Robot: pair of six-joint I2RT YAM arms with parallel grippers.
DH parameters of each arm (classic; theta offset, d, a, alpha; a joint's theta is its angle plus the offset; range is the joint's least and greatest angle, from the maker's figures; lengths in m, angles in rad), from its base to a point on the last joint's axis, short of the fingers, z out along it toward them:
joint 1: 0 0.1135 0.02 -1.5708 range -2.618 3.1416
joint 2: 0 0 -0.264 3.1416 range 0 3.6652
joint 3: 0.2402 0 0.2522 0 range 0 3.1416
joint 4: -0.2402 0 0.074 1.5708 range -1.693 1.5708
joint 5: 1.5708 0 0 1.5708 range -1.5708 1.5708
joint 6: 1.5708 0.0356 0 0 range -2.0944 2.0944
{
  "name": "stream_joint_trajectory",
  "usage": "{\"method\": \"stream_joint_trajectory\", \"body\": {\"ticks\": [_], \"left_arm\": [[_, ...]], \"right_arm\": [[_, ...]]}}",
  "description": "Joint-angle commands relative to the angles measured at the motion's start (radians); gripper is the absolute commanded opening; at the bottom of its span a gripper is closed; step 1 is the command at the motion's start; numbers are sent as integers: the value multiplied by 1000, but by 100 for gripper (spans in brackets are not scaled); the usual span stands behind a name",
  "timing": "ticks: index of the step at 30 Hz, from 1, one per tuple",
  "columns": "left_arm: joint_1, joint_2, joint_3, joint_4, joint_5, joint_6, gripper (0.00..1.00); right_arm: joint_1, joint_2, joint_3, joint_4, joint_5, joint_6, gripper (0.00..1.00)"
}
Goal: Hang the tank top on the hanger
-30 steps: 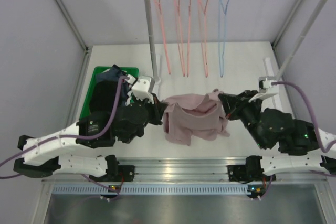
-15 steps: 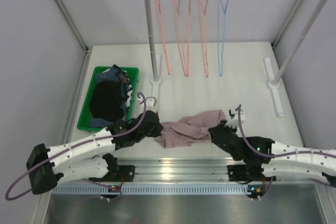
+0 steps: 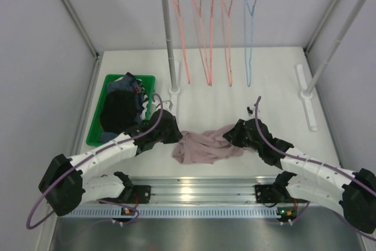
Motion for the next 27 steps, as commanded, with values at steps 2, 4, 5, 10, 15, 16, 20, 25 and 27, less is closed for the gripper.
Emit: {"method": "stream_joint_trajectory", "body": {"ticks": [2,4,5,10,15,16,20,25,27], "left_arm": [[23,19,26,82,69,18,33],[28,14,34,76,61,20,44],[30,11,46,64,43,23,48],[49,14,87,17,-1,43,52],[68,3,122,-39,-43,51,53],[75,-1,124,-45,-49,54,54],[85,-29,142,-90,-90,61,57],[88,-77,158,-128,-106,71,58],[88,-93,165,-145,-103,74,58]], "right_arm": [[-25,-8,49,63,-72,-12,10],[-39,-19,55,40,-66,-14,13],[-43,-34,58,38,-66,-14,20],[-74,-63,82,-53,-54,-38,35],[-99,-83,118,-124,-51,-58,43],[-105,-88,133,-138,-48,-67,45],[-109,-129,176,-257,-16,-78,50],[-108,-175,259,-454,55,-77,54],[-106,-207,280,-559,89,-72,55]]}}
